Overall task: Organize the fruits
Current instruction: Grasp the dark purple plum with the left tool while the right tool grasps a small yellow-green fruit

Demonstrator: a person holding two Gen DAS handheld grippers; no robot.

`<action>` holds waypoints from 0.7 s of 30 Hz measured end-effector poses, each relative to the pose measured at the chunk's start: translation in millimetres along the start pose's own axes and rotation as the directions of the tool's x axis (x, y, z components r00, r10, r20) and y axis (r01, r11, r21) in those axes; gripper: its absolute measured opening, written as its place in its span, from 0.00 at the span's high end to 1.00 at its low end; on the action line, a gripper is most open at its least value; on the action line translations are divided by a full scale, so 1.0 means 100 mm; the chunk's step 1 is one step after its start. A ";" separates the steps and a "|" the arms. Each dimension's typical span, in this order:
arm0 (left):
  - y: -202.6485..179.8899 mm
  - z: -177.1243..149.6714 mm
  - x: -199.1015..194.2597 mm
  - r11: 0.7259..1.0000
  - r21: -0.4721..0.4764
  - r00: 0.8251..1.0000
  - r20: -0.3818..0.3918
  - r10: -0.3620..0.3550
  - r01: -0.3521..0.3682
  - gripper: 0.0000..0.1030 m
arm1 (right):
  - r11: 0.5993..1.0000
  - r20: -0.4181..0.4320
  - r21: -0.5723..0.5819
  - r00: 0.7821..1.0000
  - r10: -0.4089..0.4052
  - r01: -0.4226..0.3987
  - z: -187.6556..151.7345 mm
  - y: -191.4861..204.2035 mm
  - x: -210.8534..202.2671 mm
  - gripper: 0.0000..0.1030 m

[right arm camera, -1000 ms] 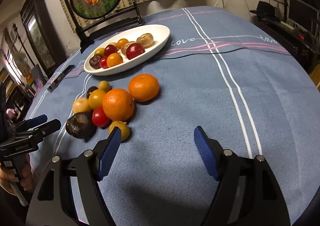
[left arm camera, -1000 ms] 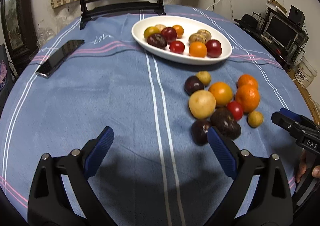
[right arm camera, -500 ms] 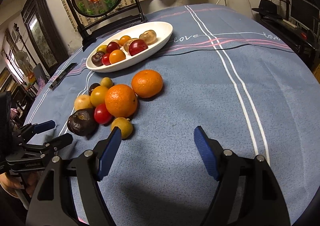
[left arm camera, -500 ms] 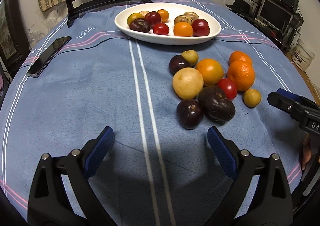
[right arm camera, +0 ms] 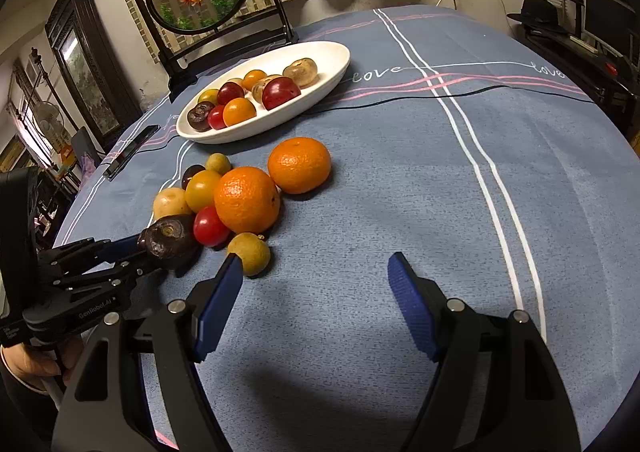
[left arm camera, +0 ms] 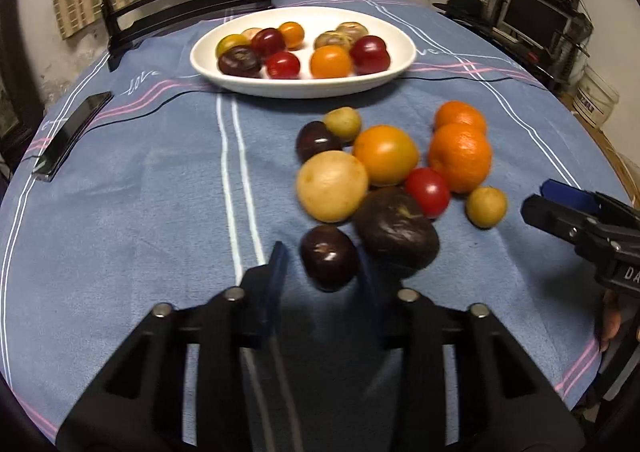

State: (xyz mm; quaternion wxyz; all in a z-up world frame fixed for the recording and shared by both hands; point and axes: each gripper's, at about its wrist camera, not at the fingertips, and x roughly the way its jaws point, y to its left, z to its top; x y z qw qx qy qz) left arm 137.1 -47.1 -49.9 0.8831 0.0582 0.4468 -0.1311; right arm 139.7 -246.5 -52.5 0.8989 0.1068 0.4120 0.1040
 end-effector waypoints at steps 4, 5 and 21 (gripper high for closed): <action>0.02 -0.04 -0.03 1.000 -0.009 1.000 0.007 -0.029 0.029 0.72 | 1.000 -0.005 -0.019 1.000 -0.019 0.019 0.00 0.03 0.01 0.27; 0.04 -0.05 -0.04 0.999 -0.014 0.999 0.009 -0.037 0.037 0.72 | 0.999 -0.006 -0.032 1.000 -0.024 0.024 0.00 0.06 0.01 0.27; 0.08 -0.07 -0.04 0.998 -0.031 0.998 0.019 -0.057 0.057 0.72 | 0.959 -0.106 -0.279 0.991 -0.078 0.046 0.01 0.59 0.27 0.55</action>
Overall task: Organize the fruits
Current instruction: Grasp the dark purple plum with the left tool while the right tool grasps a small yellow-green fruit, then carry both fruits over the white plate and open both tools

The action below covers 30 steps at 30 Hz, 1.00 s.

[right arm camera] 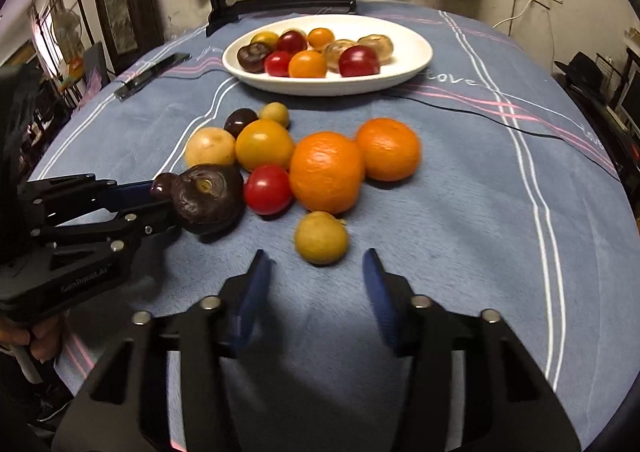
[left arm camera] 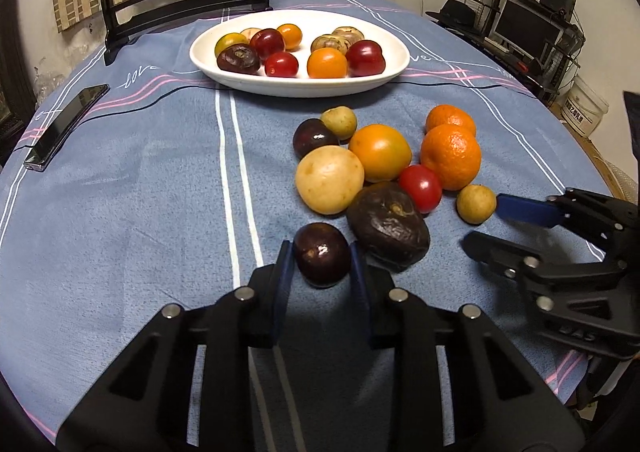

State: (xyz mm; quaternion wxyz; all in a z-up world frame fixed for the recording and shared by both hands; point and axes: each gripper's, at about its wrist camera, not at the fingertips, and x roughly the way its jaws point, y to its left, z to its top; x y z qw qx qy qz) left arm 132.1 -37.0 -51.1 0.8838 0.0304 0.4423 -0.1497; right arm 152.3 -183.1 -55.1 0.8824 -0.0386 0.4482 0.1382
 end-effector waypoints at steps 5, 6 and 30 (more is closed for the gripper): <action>0.00 0.00 0.00 1.000 -0.002 1.000 0.000 -0.002 0.002 0.72 | 0.999 0.006 -0.013 0.999 -0.045 0.045 0.06 0.04 0.05 0.73; 0.00 0.00 0.00 1.000 -0.002 1.000 0.000 -0.001 0.001 0.72 | 0.999 0.005 -0.014 0.999 -0.043 0.044 0.06 0.04 0.05 0.73; -0.07 0.01 0.01 0.999 0.032 0.999 -0.002 0.037 -0.037 0.72 | 0.996 0.060 0.064 0.997 0.055 -0.059 -0.13 -0.10 -0.10 0.73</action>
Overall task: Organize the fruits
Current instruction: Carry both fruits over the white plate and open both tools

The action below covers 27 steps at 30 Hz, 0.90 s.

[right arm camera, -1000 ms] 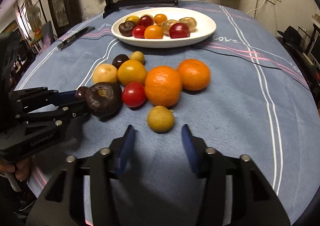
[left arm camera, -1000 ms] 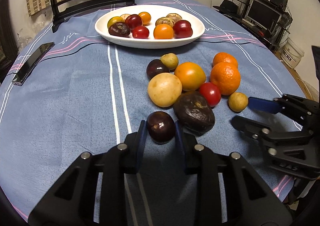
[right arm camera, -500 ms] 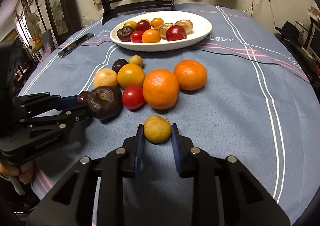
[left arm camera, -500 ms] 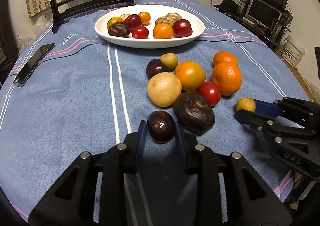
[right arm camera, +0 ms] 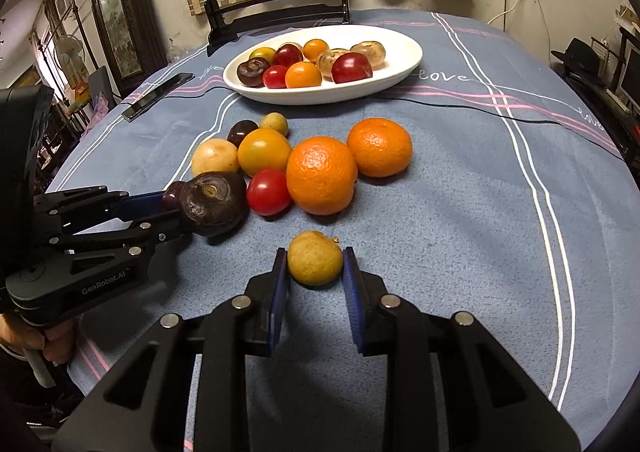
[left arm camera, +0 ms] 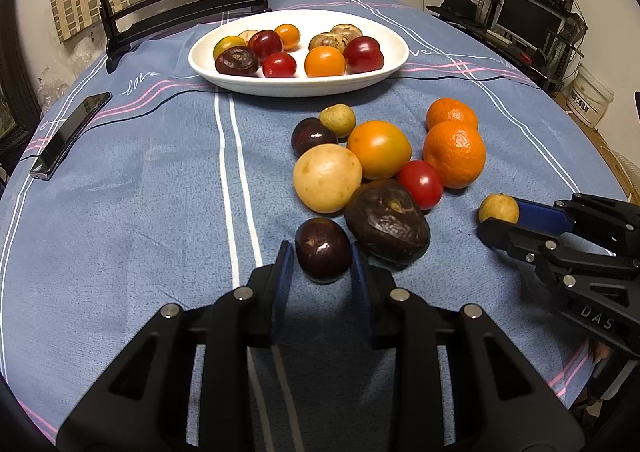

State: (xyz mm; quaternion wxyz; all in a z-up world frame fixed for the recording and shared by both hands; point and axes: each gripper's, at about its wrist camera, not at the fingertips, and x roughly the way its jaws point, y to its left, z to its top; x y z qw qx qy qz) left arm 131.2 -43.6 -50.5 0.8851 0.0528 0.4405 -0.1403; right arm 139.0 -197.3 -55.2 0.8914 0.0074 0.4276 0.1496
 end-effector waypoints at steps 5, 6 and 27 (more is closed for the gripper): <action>0.00 0.00 -0.01 1.000 -0.004 1.000 0.004 -0.003 0.003 0.73 | 1.000 0.001 0.005 1.000 0.001 -0.001 0.01 0.00 0.00 0.73; 0.00 0.00 -0.01 1.000 -0.004 1.000 0.004 -0.003 0.003 0.73 | 1.000 0.001 0.005 1.000 0.002 -0.002 0.01 0.00 0.00 0.73; 0.31 0.20 -0.47 0.999 -0.026 0.992 0.115 0.047 -0.044 0.74 | 0.999 0.072 0.043 0.997 -0.009 0.006 0.12 -0.20 -0.26 0.73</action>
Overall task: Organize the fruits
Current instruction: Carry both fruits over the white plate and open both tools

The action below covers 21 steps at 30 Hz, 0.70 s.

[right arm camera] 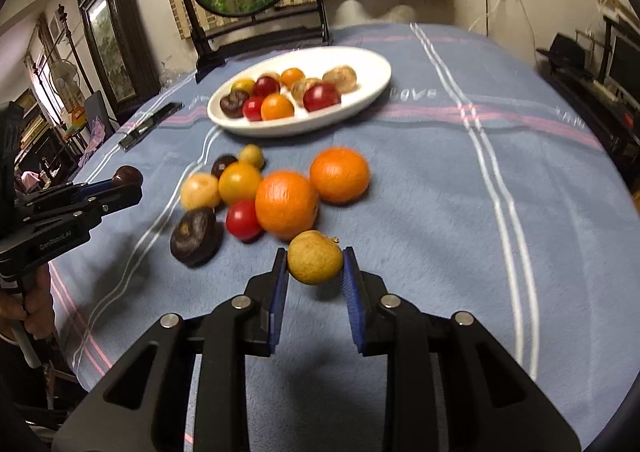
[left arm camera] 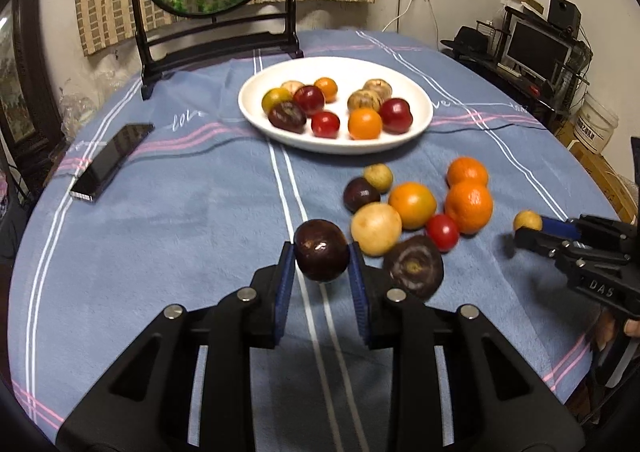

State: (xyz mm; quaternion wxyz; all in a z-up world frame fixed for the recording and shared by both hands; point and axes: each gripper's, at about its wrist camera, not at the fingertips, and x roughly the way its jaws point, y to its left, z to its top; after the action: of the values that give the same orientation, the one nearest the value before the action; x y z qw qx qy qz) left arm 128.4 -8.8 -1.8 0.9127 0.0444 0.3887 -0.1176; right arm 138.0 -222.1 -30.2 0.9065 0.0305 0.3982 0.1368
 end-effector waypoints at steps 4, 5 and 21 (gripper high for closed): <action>-0.01 0.24 -0.02 1.000 0.023 1.000 0.030 0.002 -0.003 0.74 | 0.999 0.074 -0.030 0.997 -0.010 0.012 0.27 0.01 -0.14 0.73; -0.01 0.31 -0.02 1.000 0.025 0.999 0.039 -0.001 0.001 0.74 | 0.999 0.101 -0.034 0.995 -0.011 0.015 0.37 0.02 -0.18 0.73; 0.22 1.45 0.99 0.997 -0.080 1.000 0.023 0.008 -0.006 0.73 | 0.991 0.109 -0.126 0.993 -0.037 0.051 1.50 0.11 0.90 0.73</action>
State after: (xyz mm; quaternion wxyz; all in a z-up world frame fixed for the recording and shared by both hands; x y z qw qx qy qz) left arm 301.7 -30.4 26.8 0.9188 0.0081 0.3821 -0.0992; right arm 303.0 -178.6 9.1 0.9293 -0.0296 0.3404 0.1404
